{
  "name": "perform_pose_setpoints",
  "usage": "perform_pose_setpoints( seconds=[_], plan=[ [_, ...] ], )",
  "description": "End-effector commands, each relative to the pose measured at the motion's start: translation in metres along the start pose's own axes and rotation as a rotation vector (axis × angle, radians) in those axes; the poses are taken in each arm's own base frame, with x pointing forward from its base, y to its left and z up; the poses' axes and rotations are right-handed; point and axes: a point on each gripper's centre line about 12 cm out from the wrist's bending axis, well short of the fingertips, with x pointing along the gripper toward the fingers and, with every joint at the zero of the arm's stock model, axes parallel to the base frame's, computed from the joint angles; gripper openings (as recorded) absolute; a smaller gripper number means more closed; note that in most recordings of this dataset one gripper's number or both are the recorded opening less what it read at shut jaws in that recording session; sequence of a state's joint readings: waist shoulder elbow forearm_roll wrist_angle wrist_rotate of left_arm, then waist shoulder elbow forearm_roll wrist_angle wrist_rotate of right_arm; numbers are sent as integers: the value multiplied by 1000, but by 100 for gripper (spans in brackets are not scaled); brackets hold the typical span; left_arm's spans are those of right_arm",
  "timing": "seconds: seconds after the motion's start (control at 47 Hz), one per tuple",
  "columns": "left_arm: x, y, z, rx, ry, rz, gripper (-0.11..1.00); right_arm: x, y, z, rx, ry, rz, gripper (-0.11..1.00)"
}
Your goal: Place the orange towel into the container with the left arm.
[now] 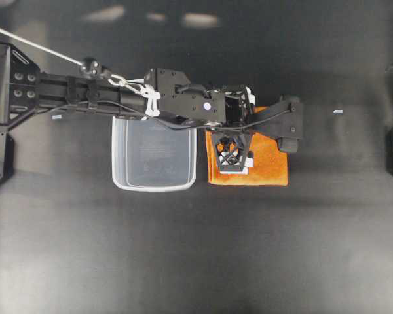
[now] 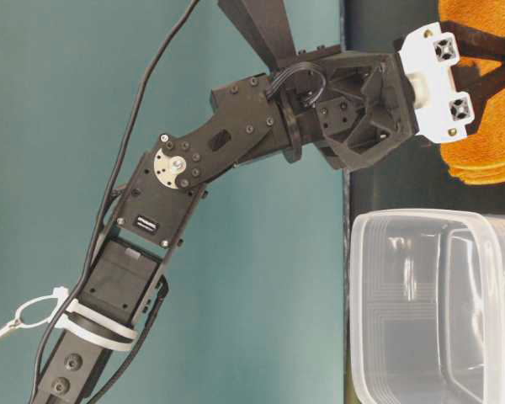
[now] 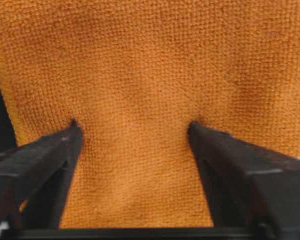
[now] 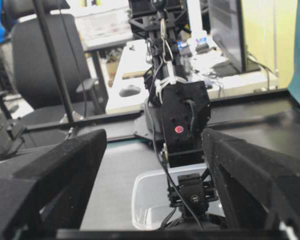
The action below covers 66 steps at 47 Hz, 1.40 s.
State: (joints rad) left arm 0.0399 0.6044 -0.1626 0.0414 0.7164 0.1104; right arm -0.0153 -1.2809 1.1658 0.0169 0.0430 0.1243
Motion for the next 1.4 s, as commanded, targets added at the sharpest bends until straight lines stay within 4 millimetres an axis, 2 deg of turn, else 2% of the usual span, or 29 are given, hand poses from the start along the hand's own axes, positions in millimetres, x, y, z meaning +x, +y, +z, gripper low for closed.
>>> perform_pose_setpoints(
  seconds=[0.0,0.213,0.276,0.425,0.489,0.617,0.723,0.893,1.021,1.191,1.297,1.382],
  plan=[
    [0,-4,0,8,1,-1,73,1,1,6,0,-12,2,75],
    [-9,-8,8,19,-27,-1,15,1,1,7,-3,-14,2,75],
    [-16,-9,13,22,-44,-1,6,1,1,6,-3,-9,1,75],
    [-49,-15,29,35,-102,0,6,1,1,3,-3,15,-2,75],
    [-72,-18,36,38,-124,0,6,1,0,3,-2,23,-2,75],
    [-132,-17,46,41,-183,6,6,1,0,1,-3,34,-4,75],
    [-184,-10,41,29,-211,16,6,1,0,-1,-3,52,-6,75],
    [-237,-7,17,21,-169,16,6,2,0,-3,-3,56,-7,75],
    [-255,-8,-17,18,-79,9,6,2,0,-3,-5,56,-7,75],
    [-249,-11,-62,13,1,2,6,2,0,-3,-5,59,-7,75],
    [-247,-8,-78,1,-19,8,6,2,-1,-4,-5,61,-9,75],
    [-248,-7,-82,-4,-62,15,6,2,0,-4,-5,62,-8,75]
  ],
)
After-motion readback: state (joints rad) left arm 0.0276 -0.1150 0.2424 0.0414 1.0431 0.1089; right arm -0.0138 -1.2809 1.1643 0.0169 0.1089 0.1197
